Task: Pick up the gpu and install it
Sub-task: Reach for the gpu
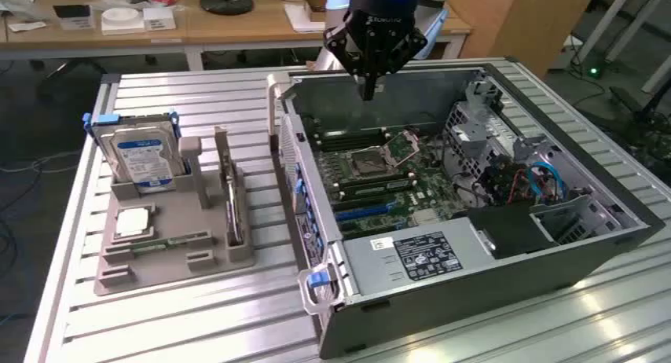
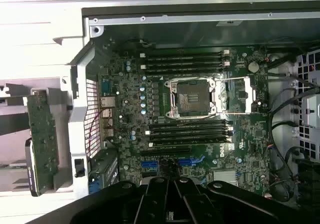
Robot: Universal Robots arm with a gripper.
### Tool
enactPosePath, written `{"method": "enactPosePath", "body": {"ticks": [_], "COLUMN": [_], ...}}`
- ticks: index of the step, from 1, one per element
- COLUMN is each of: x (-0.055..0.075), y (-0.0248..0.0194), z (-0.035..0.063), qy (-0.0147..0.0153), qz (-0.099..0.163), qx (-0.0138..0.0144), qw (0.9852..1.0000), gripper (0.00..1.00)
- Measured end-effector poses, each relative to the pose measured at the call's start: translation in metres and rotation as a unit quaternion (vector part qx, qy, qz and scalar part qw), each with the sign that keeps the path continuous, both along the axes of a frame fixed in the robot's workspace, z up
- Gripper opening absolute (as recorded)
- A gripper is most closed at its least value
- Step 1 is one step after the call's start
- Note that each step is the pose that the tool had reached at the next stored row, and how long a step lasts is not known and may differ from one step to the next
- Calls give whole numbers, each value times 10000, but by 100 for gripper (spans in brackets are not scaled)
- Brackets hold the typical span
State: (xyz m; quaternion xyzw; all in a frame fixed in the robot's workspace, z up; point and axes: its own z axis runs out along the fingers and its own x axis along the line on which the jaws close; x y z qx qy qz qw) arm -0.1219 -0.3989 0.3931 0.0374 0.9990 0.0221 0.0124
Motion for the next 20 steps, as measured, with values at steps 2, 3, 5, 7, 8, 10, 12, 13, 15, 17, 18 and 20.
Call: {"method": "enactPosePath", "body": {"ticks": [2,3,5,7,8,10,12,13,15,17,18,20], "x": [0,0,-7,-22,-36,-72,-113,-133,-171,-208,-227,-265], "y": [0,0,0,0,0,0,0,0,0,0,0,0], "z": [0,0,-1,0,1,0,0,0,0,0,0,0], "qy": [0,0,-1,0,0,0,0,0,0,0,0,0], "qz": [0,0,-1,0,0,0,0,0,0,0,0,0], "qx": [0,0,1,0,-1,0,0,0,0,0,0,0], "qw": [10000,10000,10000,10000,10000,10000,10000,10000,10000,10000,10000,10000], "gripper": [10,10,10,10,10,10,10,10,10,10,10,10]}}
